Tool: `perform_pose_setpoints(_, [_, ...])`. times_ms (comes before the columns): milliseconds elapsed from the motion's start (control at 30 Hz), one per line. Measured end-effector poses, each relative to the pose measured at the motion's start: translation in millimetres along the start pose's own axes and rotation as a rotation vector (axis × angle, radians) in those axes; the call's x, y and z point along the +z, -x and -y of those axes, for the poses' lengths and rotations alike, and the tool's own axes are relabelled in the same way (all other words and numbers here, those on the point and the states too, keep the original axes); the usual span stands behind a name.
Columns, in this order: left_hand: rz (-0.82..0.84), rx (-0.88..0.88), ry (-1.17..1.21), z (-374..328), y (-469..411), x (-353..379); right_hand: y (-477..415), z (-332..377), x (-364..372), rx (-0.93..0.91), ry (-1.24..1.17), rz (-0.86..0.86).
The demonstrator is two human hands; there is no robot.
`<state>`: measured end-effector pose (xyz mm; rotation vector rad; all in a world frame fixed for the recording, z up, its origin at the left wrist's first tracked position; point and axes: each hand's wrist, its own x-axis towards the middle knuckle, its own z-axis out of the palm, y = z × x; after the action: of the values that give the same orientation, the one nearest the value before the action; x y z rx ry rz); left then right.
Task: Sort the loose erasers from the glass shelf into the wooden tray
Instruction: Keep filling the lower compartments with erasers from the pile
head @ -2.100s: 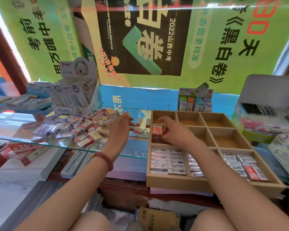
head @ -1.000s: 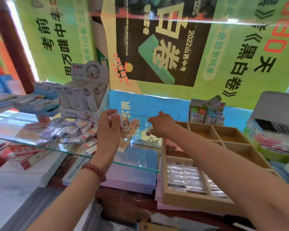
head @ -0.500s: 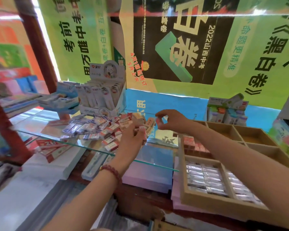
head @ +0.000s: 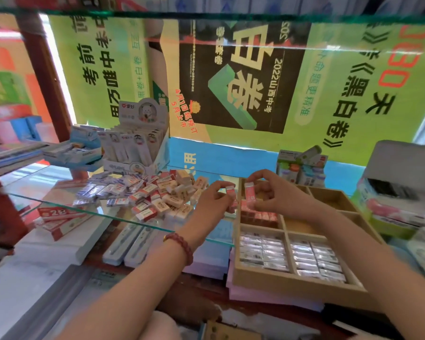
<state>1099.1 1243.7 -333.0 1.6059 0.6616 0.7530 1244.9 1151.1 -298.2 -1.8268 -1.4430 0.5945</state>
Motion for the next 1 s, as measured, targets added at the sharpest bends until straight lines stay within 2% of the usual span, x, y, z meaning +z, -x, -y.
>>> perform_pose_setpoints(133, [0.025, -0.028, -0.007, -6, 4, 18, 11, -30, 0, 0.117, 0.186, -0.261])
perform_pose_setpoints(233, [0.021, -0.044, -0.009, -2, 5, 24, 18, -56, 3, 0.212, 0.244, -0.318])
perform_pose_setpoints(300, [0.019, -0.034, -0.030, -1, 6, 26, 19, -64, 4, 0.257, 0.201, -0.333])
perform_pose_setpoints(400, [0.011, -0.008, -0.099, 0, 4, 28, 12, -65, 9, 0.225, 0.173, -0.302])
perform_pose_setpoints(600, [0.006, 0.022, -0.157, 5, 1, 27, 1, -61, 16, 0.160, 0.435, -0.244])
perform_pose_setpoints(667, [0.020, 0.025, -0.192, 7, 0, 26, 2, -58, 14, 0.151, 0.361, -0.274])
perform_pose_setpoints(733, [0.035, 0.030, -0.225, 8, -1, 27, 7, -50, 10, 0.100, 0.181, -0.237])
perform_pose_setpoints(833, [0.057, 0.023, -0.234, 9, 0, 29, 19, -35, 5, 0.008, -0.006, -0.007])
perform_pose_setpoints(900, [0.087, 0.008, -0.238, 9, 1, 33, 24, -28, 7, -0.019, -0.006, 0.081])
perform_pose_setpoints(1000, [0.127, -0.021, -0.266, 10, 1, 37, 24, -26, 11, -0.058, 0.104, -0.006])
